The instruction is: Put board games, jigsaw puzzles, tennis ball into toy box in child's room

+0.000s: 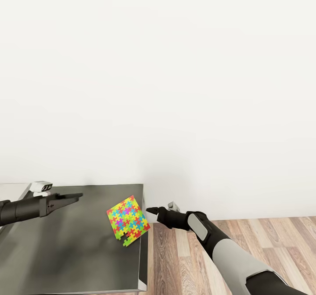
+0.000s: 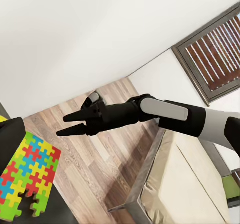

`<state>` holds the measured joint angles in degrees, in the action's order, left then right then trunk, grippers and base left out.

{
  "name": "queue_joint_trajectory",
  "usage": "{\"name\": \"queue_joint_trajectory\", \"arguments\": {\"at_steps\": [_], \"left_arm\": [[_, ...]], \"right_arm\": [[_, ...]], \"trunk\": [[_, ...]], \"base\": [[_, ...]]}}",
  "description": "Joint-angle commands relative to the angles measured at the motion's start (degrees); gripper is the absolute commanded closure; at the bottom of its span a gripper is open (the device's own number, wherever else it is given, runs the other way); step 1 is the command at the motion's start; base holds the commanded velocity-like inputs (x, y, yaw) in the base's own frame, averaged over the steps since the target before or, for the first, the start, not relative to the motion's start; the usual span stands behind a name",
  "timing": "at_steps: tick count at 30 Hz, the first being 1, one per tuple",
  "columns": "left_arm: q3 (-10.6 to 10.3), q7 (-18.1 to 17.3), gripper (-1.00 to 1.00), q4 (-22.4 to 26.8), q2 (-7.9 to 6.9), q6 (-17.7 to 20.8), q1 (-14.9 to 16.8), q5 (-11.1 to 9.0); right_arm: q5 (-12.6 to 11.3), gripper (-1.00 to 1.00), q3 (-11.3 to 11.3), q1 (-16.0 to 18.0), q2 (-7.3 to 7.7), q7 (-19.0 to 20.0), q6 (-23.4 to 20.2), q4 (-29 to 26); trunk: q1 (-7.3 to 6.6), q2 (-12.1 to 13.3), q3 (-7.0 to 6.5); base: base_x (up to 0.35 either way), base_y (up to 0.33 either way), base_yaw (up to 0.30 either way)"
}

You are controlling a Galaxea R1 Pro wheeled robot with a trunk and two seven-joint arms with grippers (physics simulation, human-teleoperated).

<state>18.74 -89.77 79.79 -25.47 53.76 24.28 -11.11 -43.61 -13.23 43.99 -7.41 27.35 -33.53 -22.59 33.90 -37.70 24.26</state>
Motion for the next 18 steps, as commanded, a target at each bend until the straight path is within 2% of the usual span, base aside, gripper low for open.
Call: {"name": "queue_joint_trajectory", "arguments": {"at_steps": [1,8,18], "left_arm": [[0.0,-0.2,-1.00,0.0,-0.02,0.6,0.0,0.0],[0.5,-0.2,-1.00,0.0,-0.02,0.6,-0.2,0.0],[0.9,-0.2,-1.00,0.0,-0.03,0.6,-0.3,0.0]], "right_arm": [[-0.2,-1.00,-0.4,0.1,0.03,0.1,-0.1,0.0],[-0.2,-1.00,-2.0,0.1,0.03,0.1,-0.1,0.0],[-0.2,-1.00,-2.5,0.1,0.13,0.1,-0.1,0.1]], "trunk": [[0.01,-0.1,0.07],[0.01,-0.1,0.07],[0.01,-0.1,0.07]], "base": [[0.000,0.000,0.000],[-0.050,0.019,0.000],[-0.071,0.042,0.000]]}}
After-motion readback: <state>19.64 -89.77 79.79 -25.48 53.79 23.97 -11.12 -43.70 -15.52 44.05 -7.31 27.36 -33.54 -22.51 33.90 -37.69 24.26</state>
